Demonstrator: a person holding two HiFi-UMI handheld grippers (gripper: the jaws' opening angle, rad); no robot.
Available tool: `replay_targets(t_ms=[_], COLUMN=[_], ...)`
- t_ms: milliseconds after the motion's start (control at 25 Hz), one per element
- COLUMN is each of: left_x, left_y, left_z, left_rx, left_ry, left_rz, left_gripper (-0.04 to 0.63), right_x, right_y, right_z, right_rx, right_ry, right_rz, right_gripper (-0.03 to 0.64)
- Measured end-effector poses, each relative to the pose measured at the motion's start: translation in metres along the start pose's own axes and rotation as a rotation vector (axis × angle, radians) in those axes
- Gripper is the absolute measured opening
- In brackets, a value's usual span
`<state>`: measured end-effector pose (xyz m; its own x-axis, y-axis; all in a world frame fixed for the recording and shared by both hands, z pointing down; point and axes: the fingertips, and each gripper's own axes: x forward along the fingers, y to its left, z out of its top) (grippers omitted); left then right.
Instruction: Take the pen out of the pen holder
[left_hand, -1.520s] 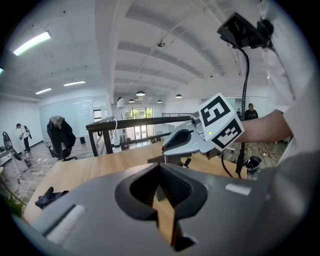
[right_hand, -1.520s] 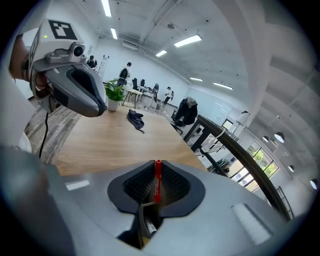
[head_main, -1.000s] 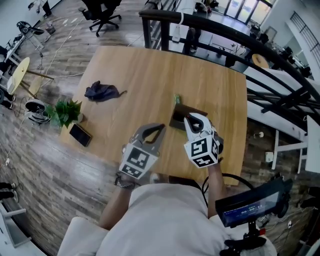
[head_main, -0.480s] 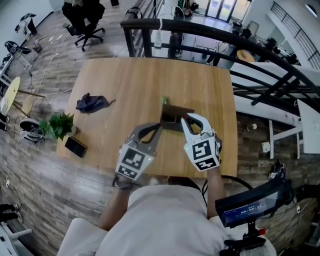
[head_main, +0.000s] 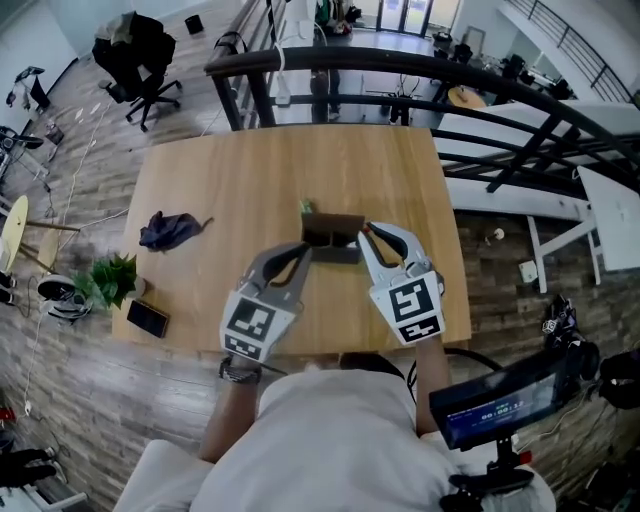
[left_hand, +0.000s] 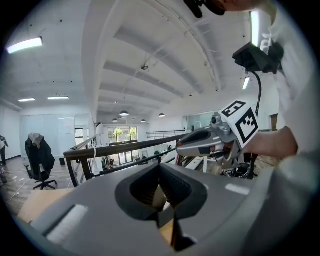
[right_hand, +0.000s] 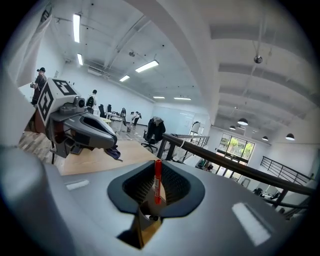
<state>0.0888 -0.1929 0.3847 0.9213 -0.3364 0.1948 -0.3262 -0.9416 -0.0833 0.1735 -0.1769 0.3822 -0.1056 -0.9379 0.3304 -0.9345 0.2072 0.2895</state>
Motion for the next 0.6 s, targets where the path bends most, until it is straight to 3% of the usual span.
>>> replay_targets(t_ms=[600], left_x=[0.017], left_y=[-0.011], left_z=[0.036], left_rx=[0.04], left_ry=[-0.08], left_rz=[-0.061], left_gripper=[0.0], right_x=[-0.03], right_y=[-0.027], right_z=[0.018], right_rx=[0.103], right_ry=[-0.086], right_rz=[-0.036], right_gripper=[0.038])
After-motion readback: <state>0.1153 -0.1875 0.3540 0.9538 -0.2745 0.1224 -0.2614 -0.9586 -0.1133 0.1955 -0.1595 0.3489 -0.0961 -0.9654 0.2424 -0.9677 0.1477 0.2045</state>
